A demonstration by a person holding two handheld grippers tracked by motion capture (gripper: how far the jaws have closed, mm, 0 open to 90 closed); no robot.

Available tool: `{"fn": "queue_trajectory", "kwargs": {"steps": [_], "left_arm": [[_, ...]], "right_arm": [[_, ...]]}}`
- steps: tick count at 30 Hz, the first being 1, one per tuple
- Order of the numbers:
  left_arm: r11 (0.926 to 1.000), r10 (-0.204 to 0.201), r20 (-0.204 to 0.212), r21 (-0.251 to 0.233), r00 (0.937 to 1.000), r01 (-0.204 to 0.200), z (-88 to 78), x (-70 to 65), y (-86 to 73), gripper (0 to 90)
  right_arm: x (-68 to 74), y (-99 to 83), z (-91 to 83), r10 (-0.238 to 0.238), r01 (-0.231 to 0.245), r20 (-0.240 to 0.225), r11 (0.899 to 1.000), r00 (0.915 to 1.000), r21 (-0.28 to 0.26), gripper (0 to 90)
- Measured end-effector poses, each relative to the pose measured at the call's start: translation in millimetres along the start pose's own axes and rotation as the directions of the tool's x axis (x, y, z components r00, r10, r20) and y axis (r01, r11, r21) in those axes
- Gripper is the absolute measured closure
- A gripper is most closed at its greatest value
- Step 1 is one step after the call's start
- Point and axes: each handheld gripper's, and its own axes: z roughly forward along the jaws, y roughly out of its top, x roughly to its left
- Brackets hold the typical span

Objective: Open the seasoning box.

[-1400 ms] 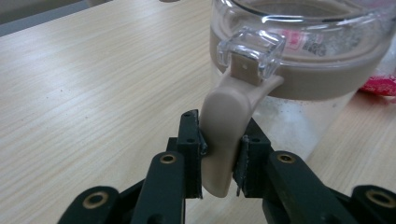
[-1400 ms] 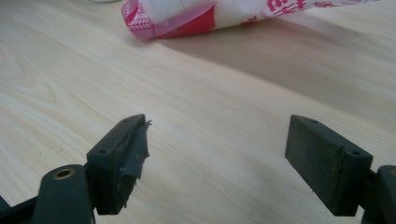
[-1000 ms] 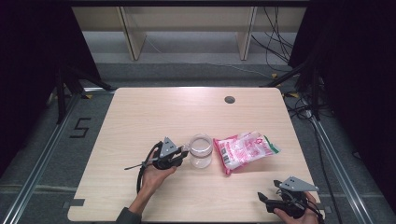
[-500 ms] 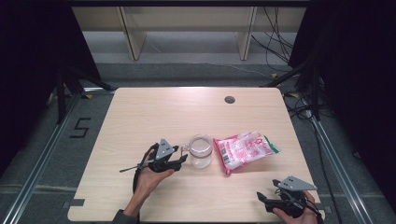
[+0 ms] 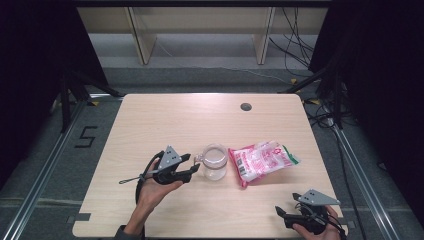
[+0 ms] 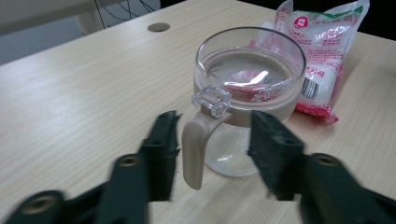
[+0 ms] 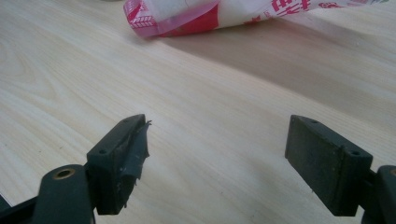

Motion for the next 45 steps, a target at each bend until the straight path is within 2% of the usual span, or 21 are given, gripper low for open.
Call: {"fn": "queue_trajectory", "kwargs": {"steps": [1,4,5,10,11,13,14,17,22,23,24,25,26,29,30,34,36,39,41,42,45], "left_arm": [[0.9999,-0.007,0.005,-0.008,1.0,0.007,-0.6,-0.6,-0.8,61.4],[0.9987,0.008,-0.003,-0.051,1.0,-0.008,-5.1,0.2,-0.3,76.3],[0.9974,0.014,-0.016,-0.071,0.9998,-0.015,-6.2,1.1,0.8,81.2],[0.994,-0.019,-0.02,-0.109,0.9996,0.016,-7.1,3.9,5.0,86.8],[0.9952,-0.007,-0.026,-0.098,0.9996,0.005,-7.8,3.7,6.1,87.6],[0.9948,-0.003,-0.024,-0.102,0.9997,0.001,-6.5,2.3,8.2,88.9],[0.9949,0.002,-0.023,-0.101,0.9997,-0.005,-6.1,1.4,10.0,89.2],[0.9934,-0.013,-0.012,-0.114,0.9998,0.011,-3.7,0.0,14.1,89.3],[0.9941,-0.006,-0.012,-0.108,0.9999,0.005,1.2,0.8,19.5,89.3],[0.9945,-0.012,-0.008,-0.104,0.9999,0.011,3.2,0.9,20.0,89.3],[0.9948,-0.008,-0.008,-0.102,0.9999,0.007,5.0,1.3,20.4,89.3],[0.995,-0.015,-0.005,-0.099,0.9999,0.015,6.6,1.4,20.2,89.3],[0.9955,-0.013,-0.005,-0.094,0.9999,0.013,8.0,2.3,20.6,89.3],[0.9962,-0.045,0.0,-0.074,0.999,0.045,13.6,1.7,19.7,89.3],[0.9963,-0.032,0.002,-0.08,0.9995,0.032,15.7,3.3,19.4,89.2],[0.9969,-0.041,0.011,-0.067,0.9991,0.042,19.5,3.4,15.5,88.8],[0.997,-0.036,0.009,-0.067,0.9993,0.037,19.2,4.6,16.0,88.6],[0.9967,-0.046,0.014,-0.067,0.9989,0.046,19.0,5.4,15.7,88.5],[0.9961,-0.049,0.015,-0.073,0.9987,0.05,19.3,6.0,15.5,88.6],[0.9956,-0.055,0.018,-0.075,0.9984,0.056,19.3,5.5,15.3,88.5],[0.9962,-0.048,0.02,-0.072,0.9987,0.049,18.8,6.1,15.0,88.5]], "right_arm": [[-3.6,0.8,0.7,-0.041,0.041,-0.003,0.999,0.9992,-0.01,21.9],[2.3,1.5,0.8,-0.007,0.007,-0.002,1.0,1.0,0.001,21.9],[1.0,2.2,1.4,-0.035,0.035,-0.005,0.999,0.9994,0.001,21.9],[1.3,1.9,1.6,-0.038,0.038,-0.005,0.999,0.9993,0.005,21.9],[0.3,2.1,1.7,-0.048,0.048,-0.012,0.999,0.9988,0.003,21.9],[0.9,1.5,2.4,-0.053,0.053,0.003,0.999,0.9986,-0.007,21.9],[2.2,1.4,1.3,-0.036,0.036,-0.007,0.999,0.9993,-0.004,21.9],[2.4,2.3,2.7,-0.042,0.042,0.0,0.999,0.9991,-0.007,21.9],[5.4,4.9,4.4,-0.06,0.06,-0.011,0.998,0.9982,-0.012,21.7],[8.2,4.9,3.1,-0.035,0.035,-0.006,0.999,0.9994,-0.003,21.7],[5.5,5.2,4.2,-0.071,0.071,-0.005,0.997,0.9974,-0.027,21.6],[8.0,4.6,3.9,-0.039,0.039,-0.01,0.999,0.9992,-0.014,21.4],[5.6,4.5,4.9,-0.063,0.063,0.005,0.998,0.998,-0.022,21.3],[5.4,4.9,5.5,-0.065,0.065,0.012,0.998,0.9978,-0.025,21.1],[5.1,5.3,3.3,-0.063,0.062,-0.006,0.998,0.998,-0.022,21.1],[7.9,5.4,2.7,-0.039,0.039,-0.002,0.999,0.9992,-0.026,20.5],[6.1,6.6,3.9,-0.078,0.078,-0.011,0.996,0.9969,-0.036,20.5],[8.0,6.8,4.8,-0.067,0.066,-0.014,0.997,0.9976,-0.045,19.3],[9.0,7.5,5.2,-0.084,0.083,-0.007,0.995,0.9965,-0.054,17.1],[10.1,7.8,4.4,-0.065,0.065,-0.003,0.996,0.9979,-0.066,15.8],[10.4,10.0,2.1,-0.07,0.068,-0.015,0.992,0.9974,-0.111,15.4]]}}
